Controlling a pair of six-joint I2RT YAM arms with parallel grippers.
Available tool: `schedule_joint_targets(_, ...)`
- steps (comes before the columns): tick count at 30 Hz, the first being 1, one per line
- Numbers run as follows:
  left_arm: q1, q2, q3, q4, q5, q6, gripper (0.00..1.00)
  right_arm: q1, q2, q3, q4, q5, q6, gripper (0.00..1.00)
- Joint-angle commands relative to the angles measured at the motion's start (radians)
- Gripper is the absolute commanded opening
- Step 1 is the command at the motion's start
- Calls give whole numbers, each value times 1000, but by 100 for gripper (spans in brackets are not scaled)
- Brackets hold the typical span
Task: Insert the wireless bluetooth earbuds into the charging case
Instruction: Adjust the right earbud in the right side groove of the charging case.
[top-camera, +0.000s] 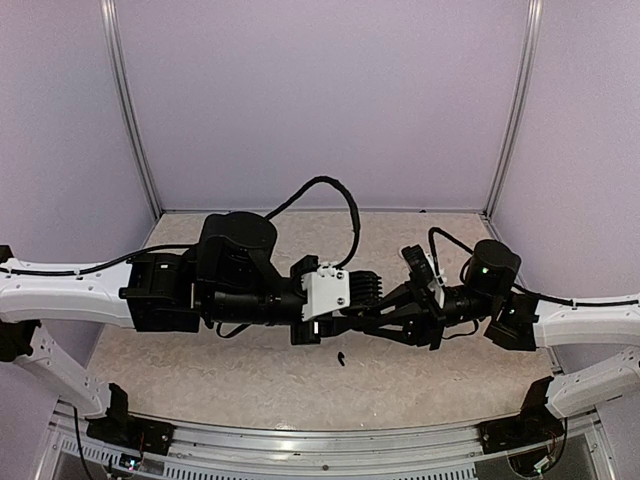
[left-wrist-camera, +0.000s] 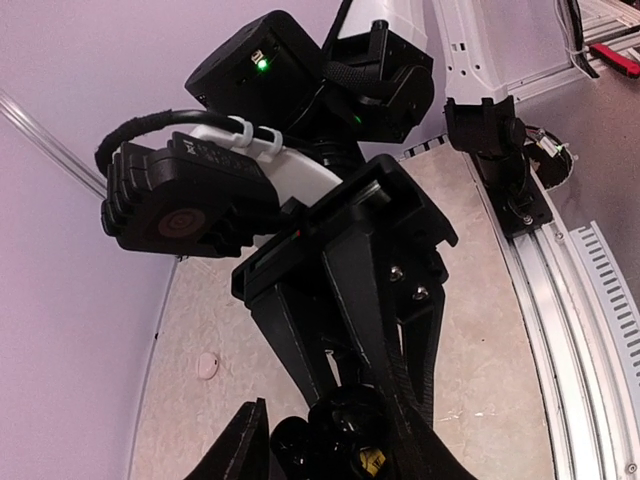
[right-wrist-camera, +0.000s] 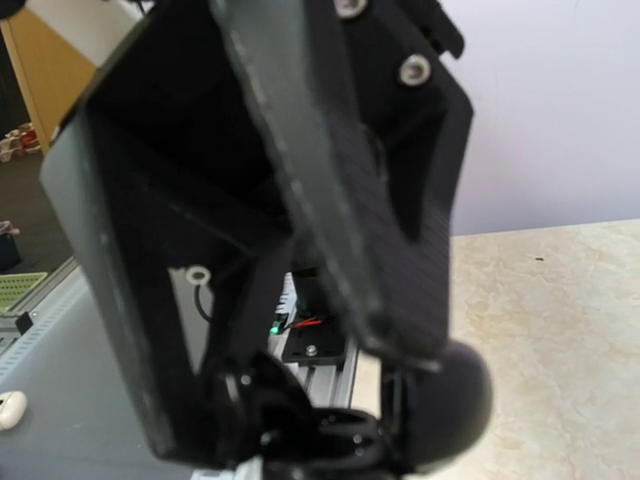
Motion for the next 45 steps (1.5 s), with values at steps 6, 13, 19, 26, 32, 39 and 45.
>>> schedule_joint_targets(6,27,-2,-29,117,-53,-106,48,-1,-30,6,-1,-9,-21,0)
schedule_joint_targets(13,27,10,-47,203,-150,-241,54,1,-78,-11,-9,79,-65,0)
schedule_joint_targets(19,23,29,-54,262,-161,-343,55,3,-95,-13,-3,96,-106,0)
schedule_joint_targets(26,24,60,-57,312,-145,-478,57,10,-134,-26,10,138,-143,0)
schedule_joint_targets(32,21,75,-64,346,-160,-565,57,12,-166,-43,22,174,-157,0)
schedule_joint_targets(39,1,75,-71,378,-128,-535,69,12,-164,-53,31,180,-133,0)
schedule_joint_targets(45,-9,19,-50,376,-59,-384,84,12,-160,-66,24,167,-107,0)
